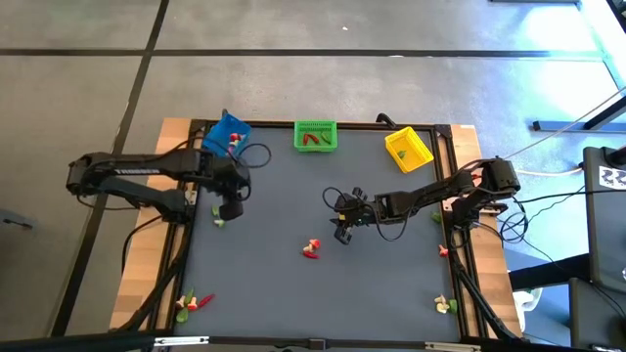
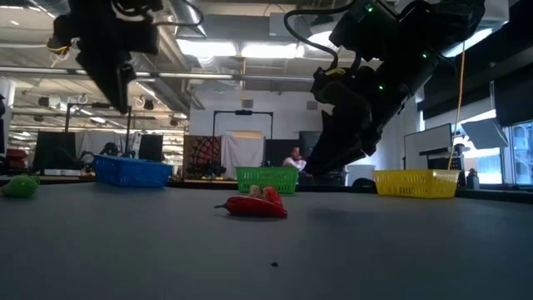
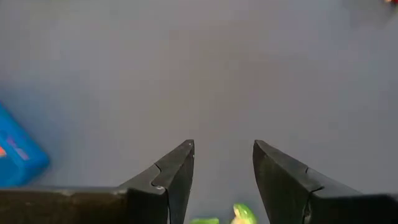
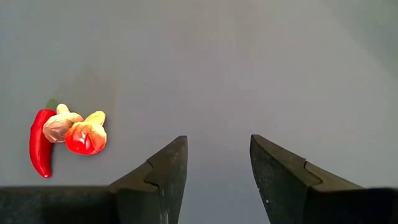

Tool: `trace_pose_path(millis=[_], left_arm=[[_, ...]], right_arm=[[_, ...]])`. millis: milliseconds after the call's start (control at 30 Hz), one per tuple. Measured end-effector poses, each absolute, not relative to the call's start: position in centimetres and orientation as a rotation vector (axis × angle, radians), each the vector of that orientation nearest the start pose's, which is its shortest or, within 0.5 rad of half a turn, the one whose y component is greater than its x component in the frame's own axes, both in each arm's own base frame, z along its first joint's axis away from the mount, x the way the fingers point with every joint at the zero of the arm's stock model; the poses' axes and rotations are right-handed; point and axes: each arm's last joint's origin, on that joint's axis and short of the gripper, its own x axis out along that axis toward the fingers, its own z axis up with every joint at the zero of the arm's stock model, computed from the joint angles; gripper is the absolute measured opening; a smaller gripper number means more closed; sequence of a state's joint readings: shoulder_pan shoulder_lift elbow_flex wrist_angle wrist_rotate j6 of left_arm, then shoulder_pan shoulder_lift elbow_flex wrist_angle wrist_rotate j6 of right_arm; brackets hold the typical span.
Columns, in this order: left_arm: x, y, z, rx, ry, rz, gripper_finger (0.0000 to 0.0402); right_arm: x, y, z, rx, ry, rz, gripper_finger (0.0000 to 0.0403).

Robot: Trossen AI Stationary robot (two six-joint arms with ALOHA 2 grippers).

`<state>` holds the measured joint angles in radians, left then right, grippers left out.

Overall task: Sort produce into baskets
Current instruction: Put the green mushroom into the blue bin

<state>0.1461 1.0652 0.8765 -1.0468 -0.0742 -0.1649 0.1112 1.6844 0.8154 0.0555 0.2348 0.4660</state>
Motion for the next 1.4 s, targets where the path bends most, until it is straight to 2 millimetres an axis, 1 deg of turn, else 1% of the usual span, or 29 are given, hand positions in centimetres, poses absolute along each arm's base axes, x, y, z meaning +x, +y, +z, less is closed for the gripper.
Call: trace_pose_path(millis=[100, 300, 500, 600, 733, 1033, 1400], left_arm=[[17.3, 2.5, 24.9, -0.229, 1.250, 0.319, 0.0159], [17.3, 1.9, 23.0, -0.256, 1.343, 0.339, 0.0159], [16.9, 1.5, 20.9, -0.306, 1.484, 0.389, 0.0159], [17.0, 1.1, 20.1, -0.336, 1.527, 0.381, 0.0159], [17.1, 0.6, 19.1, -0.314, 1.591, 0.358, 0.0159], [17.7, -0.4, 17.7, -0.274, 1.680, 0.321, 0.0159], [18.4, -1.2, 16.0, -0.235, 1.782, 0.329, 0.0159]], right_arm=[[31.9, 2.9, 14.8, 0.300, 0.756, -0.300, 0.0175], [31.8, 2.9, 14.7, 0.297, 0.760, -0.299, 0.0175], [31.8, 2.9, 14.7, 0.296, 0.759, -0.299, 0.0175], [31.8, 2.9, 14.7, 0.296, 0.759, -0.299, 0.0175], [31.8, 2.9, 14.7, 0.296, 0.759, -0.299, 0.0175], [31.9, 2.9, 14.8, 0.297, 0.756, -0.299, 0.0175], [31.9, 2.9, 14.8, 0.299, 0.756, -0.300, 0.0175]])
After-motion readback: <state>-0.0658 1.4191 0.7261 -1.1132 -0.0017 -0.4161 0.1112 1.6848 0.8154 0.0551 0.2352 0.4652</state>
